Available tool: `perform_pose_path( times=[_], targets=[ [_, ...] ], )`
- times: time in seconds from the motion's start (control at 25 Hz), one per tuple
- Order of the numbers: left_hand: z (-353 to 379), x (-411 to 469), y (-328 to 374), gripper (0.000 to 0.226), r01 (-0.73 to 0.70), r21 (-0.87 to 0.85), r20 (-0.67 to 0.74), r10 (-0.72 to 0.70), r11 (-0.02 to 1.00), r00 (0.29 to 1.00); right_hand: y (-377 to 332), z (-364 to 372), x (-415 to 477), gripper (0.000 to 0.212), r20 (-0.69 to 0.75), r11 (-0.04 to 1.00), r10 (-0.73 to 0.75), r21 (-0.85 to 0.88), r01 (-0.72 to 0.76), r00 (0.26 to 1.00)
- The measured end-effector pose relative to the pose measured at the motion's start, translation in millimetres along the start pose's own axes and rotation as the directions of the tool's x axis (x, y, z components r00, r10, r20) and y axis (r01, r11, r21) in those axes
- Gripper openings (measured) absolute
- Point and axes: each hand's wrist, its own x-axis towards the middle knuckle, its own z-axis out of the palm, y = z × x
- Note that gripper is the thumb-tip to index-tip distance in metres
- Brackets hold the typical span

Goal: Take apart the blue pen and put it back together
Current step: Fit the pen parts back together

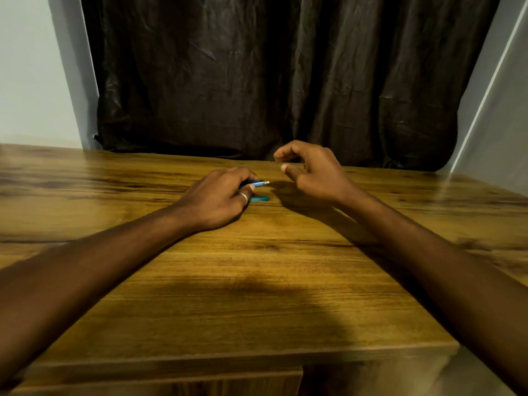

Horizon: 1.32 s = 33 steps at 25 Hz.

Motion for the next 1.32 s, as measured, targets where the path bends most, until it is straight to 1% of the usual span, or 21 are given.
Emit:
perform_pose_path(
  times=[0.08, 0.2, 0.36, 0.52, 0.6, 0.76, 0.88, 0.92, 0.96, 1.0, 1.08, 1.2, 1.32],
  targets=[
    [-0.1, -0.1, -0.3, 0.023, -0.004, 0.002, 0.0, 0.004, 1.0, 1.0, 5.1, -3.8, 1.1, 0.028, 0.017, 0.996, 0.006, -0.094, -0.004, 1.0],
    [-0.1, -0.4, -0.3, 0.024, 0.01, -0.003, 0.003, -0.01, 1.0, 1.0, 12.6, -5.9, 1.0, 0.03, 0.106, 0.959, 0.073, -0.279, -0.041, 0.992],
    [0.6, -0.1, -1.0, 0.023, 0.014, -0.006, 0.01, -0.014, 1.0, 1.0, 17.9, -6.2, -1.0, 0.041, 0.144, 0.919, 0.164, -0.381, -0.098, 0.976],
    [0.5, 1.2, -1.3, 0.025, 0.02, -0.014, 0.017, -0.02, 1.0, 1.0, 22.8, -5.2, 0.8, 0.043, 0.202, 0.921, 0.215, -0.368, -0.129, 0.955],
    [0.5, 1.3, -1.4, 0.026, 0.022, -0.013, 0.017, -0.021, 1.0, 1.0, 24.2, -1.8, 0.7, 0.039, 0.232, 0.922, 0.243, -0.356, -0.15, 0.942],
    [0.3, 1.4, -0.8, 0.025, 0.02, -0.017, 0.01, -0.02, 1.0, 1.0, 21.9, 0.2, 1.4, 0.017, 0.279, 0.936, 0.221, -0.331, -0.123, 0.935],
    [1.5, 1.9, -1.6, 0.026, 0.026, -0.015, 0.012, -0.026, 1.0, 1.0, 17.9, -2.2, -0.5, 0.02, 0.289, 0.947, 0.193, -0.304, -0.102, 0.937],
    [1.9, 2.3, -2.2, 0.025, 0.025, -0.016, 0.012, -0.025, 1.0, 1.0, 17.0, -2.7, -0.7, 0.019, 0.259, 0.955, 0.189, -0.274, -0.115, 0.947],
    [2.3, 2.6, -2.9, 0.025, 0.021, -0.018, 0.009, -0.021, 1.0, 1.0, 15.3, -2.9, -1.6, 0.017, 0.217, 0.968, 0.198, -0.198, -0.155, 0.956],
    [2.3, 2.8, -3.6, 0.024, 0.018, -0.021, 0.005, -0.018, 1.0, 1.0, 12.4, -2.7, -2.4, 0.015, 0.178, 0.974, 0.223, -0.076, -0.213, 0.958],
    [2.2, 2.9, -4.4, 0.023, 0.019, -0.026, -0.004, -0.019, 0.999, 1.0, 7.5, -2.6, -1.5, 0.016, 0.131, 0.946, 0.27, 0.146, -0.288, 0.954],
    [2.5, 3.0, -4.8, 0.022, 0.021, -0.039, -0.016, -0.022, 0.999, 1.0, 3.0, -1.4, 1.7, 0.018, 0.127, 0.91, 0.272, 0.289, -0.298, 0.954],
    [-0.2, 2.4, -3.1, 0.027, 0.02, -0.058, -0.034, -0.022, 0.998, 0.999, 1.4, 0.0, 2.9, 0.02, 0.119, 0.886, 0.257, 0.368, -0.283, 0.959]
  ],
)
